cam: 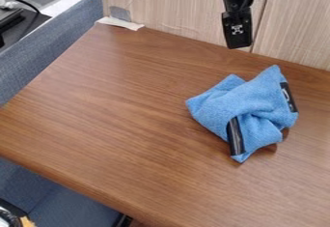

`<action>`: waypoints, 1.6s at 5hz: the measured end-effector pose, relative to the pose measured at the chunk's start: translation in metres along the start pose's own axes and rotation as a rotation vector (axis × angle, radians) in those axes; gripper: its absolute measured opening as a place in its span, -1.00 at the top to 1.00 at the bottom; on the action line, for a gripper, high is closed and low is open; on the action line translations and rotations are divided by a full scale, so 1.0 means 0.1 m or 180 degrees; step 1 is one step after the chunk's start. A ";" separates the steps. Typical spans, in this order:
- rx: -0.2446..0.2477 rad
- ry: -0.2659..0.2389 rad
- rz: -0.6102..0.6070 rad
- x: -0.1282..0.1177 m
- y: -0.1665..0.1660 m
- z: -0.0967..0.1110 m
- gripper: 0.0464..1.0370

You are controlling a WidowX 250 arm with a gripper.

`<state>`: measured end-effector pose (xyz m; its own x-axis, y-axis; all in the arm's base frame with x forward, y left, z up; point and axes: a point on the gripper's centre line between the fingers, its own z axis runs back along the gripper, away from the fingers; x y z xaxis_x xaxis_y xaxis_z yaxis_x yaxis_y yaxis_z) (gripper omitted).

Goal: Unfold the cloth from top right to bottom left

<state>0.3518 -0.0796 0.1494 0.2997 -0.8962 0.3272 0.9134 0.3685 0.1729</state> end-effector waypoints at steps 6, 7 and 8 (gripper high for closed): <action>-0.0589 0.0193 0.0186 0.34 0.06 -0.99 -0.92; -0.0665 0.0342 0.0201 0.24 0.04 -1.17 -0.82; -0.0672 0.0395 0.0163 0.23 0.06 -1.16 -0.25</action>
<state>0.3959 -0.1269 0.0497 0.3666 -0.9060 0.2116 0.9296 0.3661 -0.0432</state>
